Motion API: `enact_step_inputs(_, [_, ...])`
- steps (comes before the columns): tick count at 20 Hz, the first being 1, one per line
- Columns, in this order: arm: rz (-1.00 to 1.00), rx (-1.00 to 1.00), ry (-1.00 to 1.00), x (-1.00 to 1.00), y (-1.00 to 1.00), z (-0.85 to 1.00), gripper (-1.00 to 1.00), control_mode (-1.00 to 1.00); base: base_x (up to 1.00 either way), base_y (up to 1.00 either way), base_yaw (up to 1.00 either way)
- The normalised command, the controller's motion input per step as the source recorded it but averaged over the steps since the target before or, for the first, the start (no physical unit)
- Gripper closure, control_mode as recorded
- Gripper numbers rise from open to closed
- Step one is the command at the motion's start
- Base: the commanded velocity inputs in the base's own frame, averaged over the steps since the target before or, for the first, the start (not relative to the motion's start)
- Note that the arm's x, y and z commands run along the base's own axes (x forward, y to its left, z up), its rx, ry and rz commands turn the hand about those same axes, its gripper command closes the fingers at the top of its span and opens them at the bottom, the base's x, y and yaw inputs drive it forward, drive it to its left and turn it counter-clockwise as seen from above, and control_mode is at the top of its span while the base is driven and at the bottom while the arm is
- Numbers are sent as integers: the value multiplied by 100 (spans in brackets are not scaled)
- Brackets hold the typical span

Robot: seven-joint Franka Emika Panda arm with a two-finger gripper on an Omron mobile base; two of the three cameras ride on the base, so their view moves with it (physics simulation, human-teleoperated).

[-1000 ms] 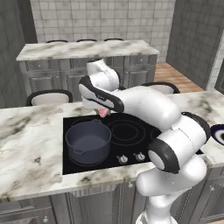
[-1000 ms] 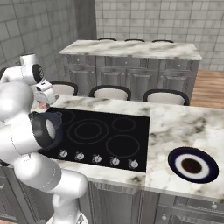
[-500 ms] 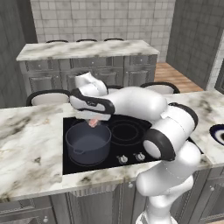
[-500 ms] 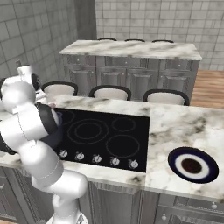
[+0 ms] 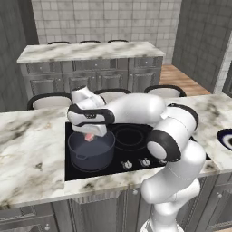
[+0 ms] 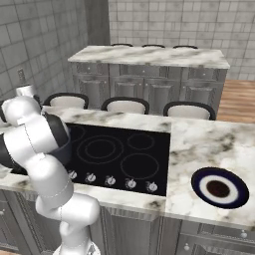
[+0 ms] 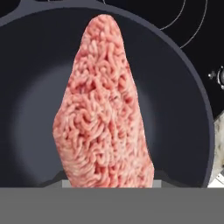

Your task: Retrieve the frozen meat and place it in the pot on a burner. Then turn the burner on.

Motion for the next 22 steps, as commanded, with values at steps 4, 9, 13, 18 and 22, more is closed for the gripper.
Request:
enact_step_inputs(4, [-12, 0, -2, 0, 27, -29, 100, -100, 0, 0, 0])
enact_step_inputs(9, [-11, 3, -2, 0, 3, -37, 100, -100, 0, 0, 0])
enact_step_inputs(13, [-8, 1, -3, 0, 0, -23, 100, -100, 0, 0, 0])
enact_step_inputs(18, [0, 0, -5, 0, 4, -2, -100, -100, 0, 0, 0])
enact_step_inputs(22, [0, 0, -2, 0, 0, 0, -100, -100, 0, 0, 0])
